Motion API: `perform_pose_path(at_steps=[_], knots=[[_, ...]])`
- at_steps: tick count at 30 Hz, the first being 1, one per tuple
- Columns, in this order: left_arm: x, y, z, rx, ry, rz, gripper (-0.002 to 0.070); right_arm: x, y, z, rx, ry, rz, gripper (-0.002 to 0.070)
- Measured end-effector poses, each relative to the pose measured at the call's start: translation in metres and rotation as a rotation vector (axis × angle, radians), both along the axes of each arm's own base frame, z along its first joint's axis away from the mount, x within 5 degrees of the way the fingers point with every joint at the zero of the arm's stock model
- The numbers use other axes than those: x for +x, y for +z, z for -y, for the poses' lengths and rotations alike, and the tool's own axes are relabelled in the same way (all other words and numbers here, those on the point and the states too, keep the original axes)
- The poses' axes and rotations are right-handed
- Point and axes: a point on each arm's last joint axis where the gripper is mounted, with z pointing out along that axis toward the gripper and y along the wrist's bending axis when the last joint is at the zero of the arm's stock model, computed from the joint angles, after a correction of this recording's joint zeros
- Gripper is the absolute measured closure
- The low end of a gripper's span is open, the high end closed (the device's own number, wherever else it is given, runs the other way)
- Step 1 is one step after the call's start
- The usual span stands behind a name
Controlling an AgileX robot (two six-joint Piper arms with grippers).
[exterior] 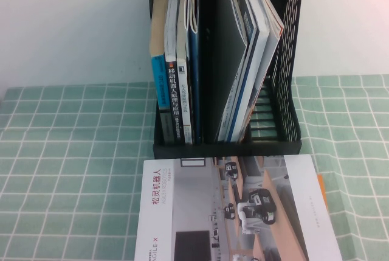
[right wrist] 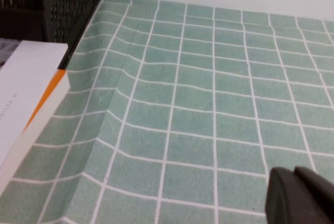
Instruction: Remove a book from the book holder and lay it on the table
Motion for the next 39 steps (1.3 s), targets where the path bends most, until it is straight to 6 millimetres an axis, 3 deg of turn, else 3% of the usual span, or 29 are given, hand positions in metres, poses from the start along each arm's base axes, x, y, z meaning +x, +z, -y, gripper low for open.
perform_pose_path(at_steps=[18, 33, 39], knots=[[0.001, 0.003, 0.000, 0.008, -0.001, 0.035, 0.0675, 0.000, 0.000, 0.000, -0.002, 0.000, 0.000, 0.0678], [0.003, 0.043, 0.002, 0.015, -0.022, 0.491, 0.0675, 0.000, 0.001, 0.001, -0.019, -0.002, 0.012, 0.0678], [0.000, 0.053, 0.002, 0.018, -0.026, 0.609, 0.0675, 0.004, 0.017, 0.002, -0.048, -0.013, 0.195, 0.0678]])
